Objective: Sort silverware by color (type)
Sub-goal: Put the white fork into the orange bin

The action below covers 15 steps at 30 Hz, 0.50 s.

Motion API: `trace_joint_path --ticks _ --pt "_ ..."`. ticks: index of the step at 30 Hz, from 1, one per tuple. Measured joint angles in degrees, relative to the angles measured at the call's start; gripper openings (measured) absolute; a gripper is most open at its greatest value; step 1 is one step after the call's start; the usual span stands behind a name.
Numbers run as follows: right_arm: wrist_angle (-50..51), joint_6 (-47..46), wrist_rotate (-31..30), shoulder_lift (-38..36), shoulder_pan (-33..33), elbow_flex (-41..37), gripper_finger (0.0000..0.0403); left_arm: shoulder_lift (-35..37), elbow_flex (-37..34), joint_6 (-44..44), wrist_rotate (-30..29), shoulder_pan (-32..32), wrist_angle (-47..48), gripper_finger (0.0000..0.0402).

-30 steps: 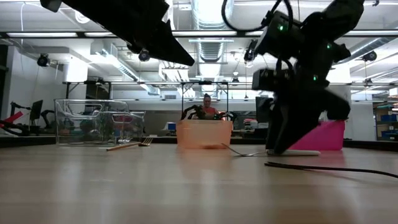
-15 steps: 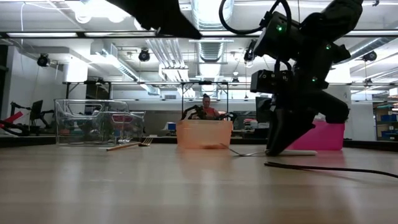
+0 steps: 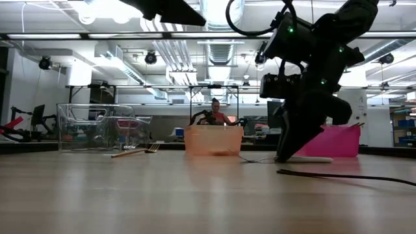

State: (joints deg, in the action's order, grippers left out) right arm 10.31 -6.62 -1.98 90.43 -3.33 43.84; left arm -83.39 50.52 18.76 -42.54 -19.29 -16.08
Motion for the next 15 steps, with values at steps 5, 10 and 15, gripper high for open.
trace_joint_path --ticks 5,10,15 --pt "1.7 -3.9 0.3 -4.0 0.3 2.4 0.003 3.2 -3.8 0.2 -1.5 0.1 0.4 0.0" --pt "3.6 -4.1 -0.1 -4.6 0.9 6.5 0.003 10.2 -9.6 -0.9 -4.0 0.1 -1.1 0.0" --pt "2.8 -4.6 -5.4 -3.7 2.9 13.3 0.003 18.9 -15.8 -6.0 -5.0 0.0 -2.9 0.0"
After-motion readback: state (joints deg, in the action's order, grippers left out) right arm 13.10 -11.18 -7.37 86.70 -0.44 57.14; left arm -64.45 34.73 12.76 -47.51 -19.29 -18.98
